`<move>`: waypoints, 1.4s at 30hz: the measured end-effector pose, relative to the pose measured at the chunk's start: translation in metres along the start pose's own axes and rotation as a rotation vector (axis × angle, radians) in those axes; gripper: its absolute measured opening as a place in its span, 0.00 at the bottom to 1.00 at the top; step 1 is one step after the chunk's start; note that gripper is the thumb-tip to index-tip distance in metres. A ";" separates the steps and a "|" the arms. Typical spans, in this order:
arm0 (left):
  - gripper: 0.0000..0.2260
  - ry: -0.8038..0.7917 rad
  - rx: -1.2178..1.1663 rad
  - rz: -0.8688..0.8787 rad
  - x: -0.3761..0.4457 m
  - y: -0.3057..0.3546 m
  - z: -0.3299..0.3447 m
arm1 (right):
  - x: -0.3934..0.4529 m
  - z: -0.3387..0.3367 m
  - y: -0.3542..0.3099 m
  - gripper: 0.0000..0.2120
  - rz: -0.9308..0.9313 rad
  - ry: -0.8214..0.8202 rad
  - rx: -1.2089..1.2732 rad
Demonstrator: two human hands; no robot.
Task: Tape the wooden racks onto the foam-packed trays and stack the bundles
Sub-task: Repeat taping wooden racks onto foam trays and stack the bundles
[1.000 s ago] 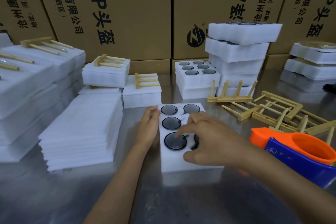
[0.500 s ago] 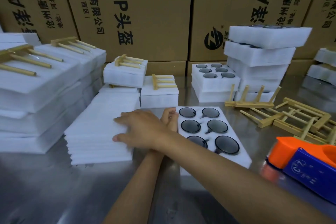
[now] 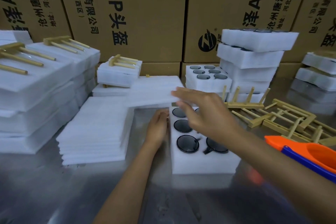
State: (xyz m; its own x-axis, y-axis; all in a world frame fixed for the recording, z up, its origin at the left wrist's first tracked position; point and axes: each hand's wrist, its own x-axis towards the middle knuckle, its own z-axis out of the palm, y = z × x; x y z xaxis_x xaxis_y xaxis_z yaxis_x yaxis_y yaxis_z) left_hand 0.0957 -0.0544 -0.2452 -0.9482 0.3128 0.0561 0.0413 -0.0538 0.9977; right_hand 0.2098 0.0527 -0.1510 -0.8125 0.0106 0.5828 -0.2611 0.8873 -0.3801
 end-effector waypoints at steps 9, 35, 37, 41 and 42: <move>0.14 0.025 -0.074 -0.045 0.004 -0.002 0.003 | -0.097 -0.060 0.055 0.19 0.028 -0.343 -0.262; 0.12 0.015 0.078 0.077 0.005 -0.006 0.001 | 0.019 -0.045 0.239 0.30 0.918 -0.186 0.041; 0.12 0.017 0.068 0.079 0.005 -0.006 0.001 | 0.017 -0.048 0.240 0.25 0.925 -0.065 0.087; 0.12 0.014 0.057 0.076 0.005 -0.006 0.001 | 0.016 -0.060 0.226 0.15 0.714 0.238 -0.157; 0.11 0.013 0.057 0.074 0.004 -0.006 0.001 | 0.018 -0.064 0.217 0.14 0.654 0.285 -0.188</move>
State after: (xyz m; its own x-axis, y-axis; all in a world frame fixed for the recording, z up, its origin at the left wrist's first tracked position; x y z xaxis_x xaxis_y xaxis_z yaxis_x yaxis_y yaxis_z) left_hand 0.0915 -0.0521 -0.2505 -0.9458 0.2978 0.1295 0.1288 -0.0220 0.9914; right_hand 0.1720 0.2751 -0.1766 -0.5981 0.6610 0.4532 0.3444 0.7225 -0.5994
